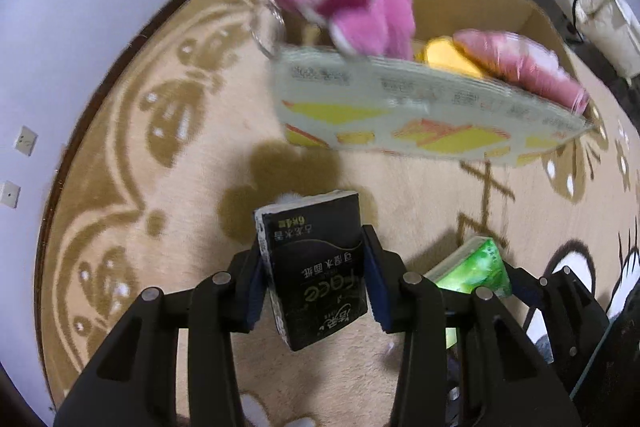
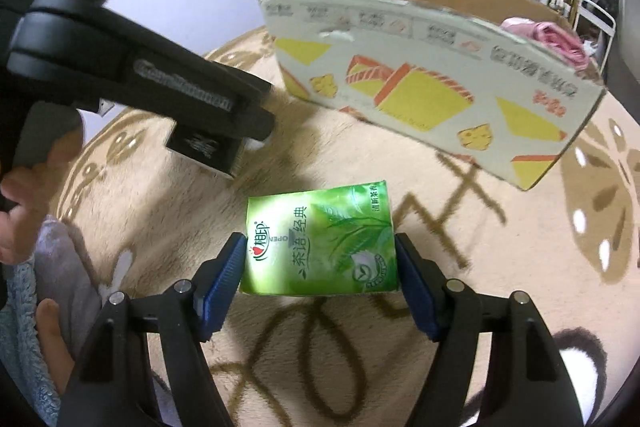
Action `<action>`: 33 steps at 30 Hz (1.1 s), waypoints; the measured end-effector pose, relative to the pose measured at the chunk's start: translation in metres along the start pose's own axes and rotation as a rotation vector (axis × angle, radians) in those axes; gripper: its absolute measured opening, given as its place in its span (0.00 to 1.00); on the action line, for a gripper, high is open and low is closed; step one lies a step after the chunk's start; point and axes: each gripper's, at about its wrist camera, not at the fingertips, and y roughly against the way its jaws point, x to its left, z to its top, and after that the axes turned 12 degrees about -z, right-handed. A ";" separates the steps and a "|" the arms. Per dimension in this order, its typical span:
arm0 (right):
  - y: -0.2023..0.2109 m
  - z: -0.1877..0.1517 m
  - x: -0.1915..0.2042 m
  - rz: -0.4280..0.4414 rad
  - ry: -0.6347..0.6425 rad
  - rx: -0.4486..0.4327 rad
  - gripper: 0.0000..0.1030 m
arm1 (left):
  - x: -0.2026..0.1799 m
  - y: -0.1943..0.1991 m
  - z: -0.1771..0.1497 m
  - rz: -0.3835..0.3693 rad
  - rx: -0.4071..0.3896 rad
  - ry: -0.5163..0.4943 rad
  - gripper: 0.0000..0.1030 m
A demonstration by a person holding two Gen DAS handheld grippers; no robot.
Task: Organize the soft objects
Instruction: 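Lift both tissue packs and carry them over the box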
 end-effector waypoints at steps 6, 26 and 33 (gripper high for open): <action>0.011 0.007 -0.025 -0.030 -0.049 -0.057 0.75 | -0.001 0.047 -0.001 0.053 -0.134 0.015 0.39; 0.066 0.056 -0.077 -0.105 -0.160 -0.246 0.75 | -0.019 0.124 0.030 0.098 -0.536 -0.001 0.40; 0.071 0.073 -0.085 -0.123 -0.166 -0.290 0.75 | -0.029 0.140 0.041 0.091 -0.659 -0.031 0.40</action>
